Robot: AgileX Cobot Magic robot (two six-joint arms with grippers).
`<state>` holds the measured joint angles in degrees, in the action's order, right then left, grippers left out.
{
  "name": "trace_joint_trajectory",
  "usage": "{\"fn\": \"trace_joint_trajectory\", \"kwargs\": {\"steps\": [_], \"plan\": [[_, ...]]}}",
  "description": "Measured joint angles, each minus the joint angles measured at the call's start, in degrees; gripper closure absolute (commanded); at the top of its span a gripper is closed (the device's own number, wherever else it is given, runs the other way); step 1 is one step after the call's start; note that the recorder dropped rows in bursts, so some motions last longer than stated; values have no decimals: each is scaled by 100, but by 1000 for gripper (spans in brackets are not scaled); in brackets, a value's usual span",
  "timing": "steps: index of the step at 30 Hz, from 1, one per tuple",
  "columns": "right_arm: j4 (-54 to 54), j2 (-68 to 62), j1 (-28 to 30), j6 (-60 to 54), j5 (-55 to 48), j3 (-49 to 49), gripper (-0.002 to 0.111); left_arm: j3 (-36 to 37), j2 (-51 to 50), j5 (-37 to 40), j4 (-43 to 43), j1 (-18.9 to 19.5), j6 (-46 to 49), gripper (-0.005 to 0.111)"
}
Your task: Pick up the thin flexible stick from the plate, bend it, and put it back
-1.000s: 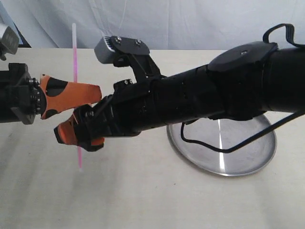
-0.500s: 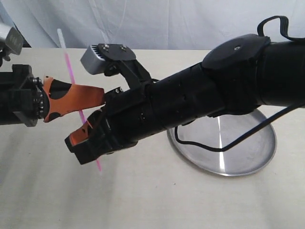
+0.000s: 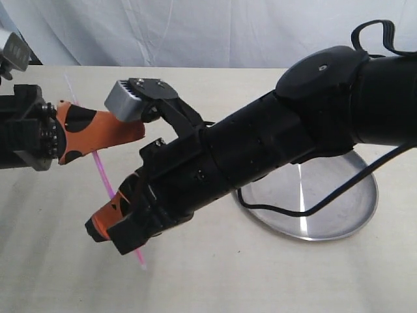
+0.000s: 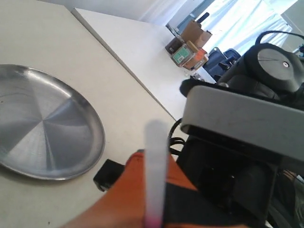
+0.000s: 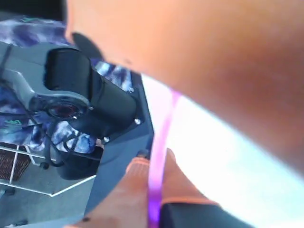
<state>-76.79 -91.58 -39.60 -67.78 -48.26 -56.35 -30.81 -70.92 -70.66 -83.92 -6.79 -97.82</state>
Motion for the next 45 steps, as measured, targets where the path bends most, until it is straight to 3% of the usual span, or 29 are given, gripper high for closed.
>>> {"fn": "trace_joint_trajectory", "kwargs": {"steps": [9,17,26,31,39,42,45], "plan": [[25,-46,-2,1369,-211,0,109,-11,13,37,-391,0,262,107],[-334,-92,-2,1008,-612,41,109,-23,28,310,-876,0,123,107],[-294,-106,-2,824,-412,41,109,-35,28,278,-540,0,122,106],[-189,-94,-2,778,-147,31,109,-35,28,253,-239,0,155,92],[208,-50,-2,737,302,31,109,-35,28,289,46,0,196,49],[277,-50,-2,785,566,31,109,-35,28,369,25,0,196,39],[478,-50,-2,1024,966,31,109,-35,28,447,-105,0,161,37]]}}
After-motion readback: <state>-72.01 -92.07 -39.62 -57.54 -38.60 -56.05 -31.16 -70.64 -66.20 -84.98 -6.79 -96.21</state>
